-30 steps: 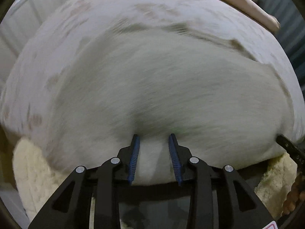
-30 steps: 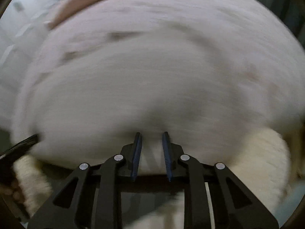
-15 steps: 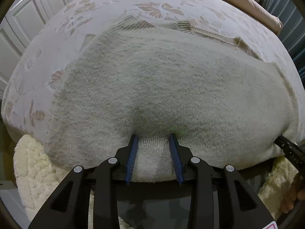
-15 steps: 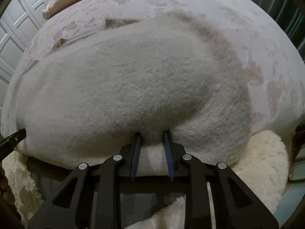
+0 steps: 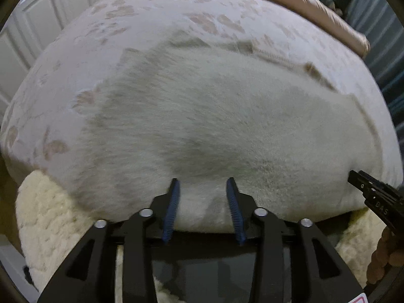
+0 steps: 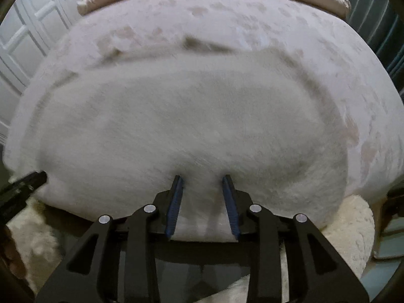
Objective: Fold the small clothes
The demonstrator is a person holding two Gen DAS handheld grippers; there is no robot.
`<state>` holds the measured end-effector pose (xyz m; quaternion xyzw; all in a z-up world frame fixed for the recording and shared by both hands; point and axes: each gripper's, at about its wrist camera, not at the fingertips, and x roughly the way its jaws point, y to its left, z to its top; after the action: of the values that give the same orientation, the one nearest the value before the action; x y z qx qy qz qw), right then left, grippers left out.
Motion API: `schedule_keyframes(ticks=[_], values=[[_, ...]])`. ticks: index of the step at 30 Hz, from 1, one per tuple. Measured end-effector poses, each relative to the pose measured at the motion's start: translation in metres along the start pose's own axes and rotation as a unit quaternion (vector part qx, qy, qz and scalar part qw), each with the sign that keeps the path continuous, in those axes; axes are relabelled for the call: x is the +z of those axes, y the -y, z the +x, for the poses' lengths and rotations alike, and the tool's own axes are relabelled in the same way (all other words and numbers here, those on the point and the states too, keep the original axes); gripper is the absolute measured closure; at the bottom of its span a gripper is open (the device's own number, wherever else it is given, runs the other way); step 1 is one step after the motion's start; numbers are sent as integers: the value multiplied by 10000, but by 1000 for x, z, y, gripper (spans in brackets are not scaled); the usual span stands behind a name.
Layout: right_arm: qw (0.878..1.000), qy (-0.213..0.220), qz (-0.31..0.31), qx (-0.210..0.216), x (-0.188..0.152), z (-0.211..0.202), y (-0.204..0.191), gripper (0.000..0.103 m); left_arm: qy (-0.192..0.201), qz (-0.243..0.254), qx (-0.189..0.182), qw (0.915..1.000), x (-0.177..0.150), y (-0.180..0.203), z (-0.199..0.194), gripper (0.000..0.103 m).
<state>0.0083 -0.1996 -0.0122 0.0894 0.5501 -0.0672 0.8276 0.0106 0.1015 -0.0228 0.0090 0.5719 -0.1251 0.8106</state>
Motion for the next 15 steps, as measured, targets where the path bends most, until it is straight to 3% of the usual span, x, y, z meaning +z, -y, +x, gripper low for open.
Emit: schedule_keyframes(ticks=[2,6,11,15], values=[[9995,94,50,309,10,-10,-10,71,230,-226,91,9994,3,-13,-13,44],[9977,65,-53,669,24,-6,-37,71,396,-985,-14,9943,14,-56,-24,36],[9967,-111,-290,745,36,15,-73,71,383,-1861,23,9818,21,-104,-17,35],[9965,-477,-382,574,36,42,-85,70,81,-2097,-139,9776,23,-119,6,35]])
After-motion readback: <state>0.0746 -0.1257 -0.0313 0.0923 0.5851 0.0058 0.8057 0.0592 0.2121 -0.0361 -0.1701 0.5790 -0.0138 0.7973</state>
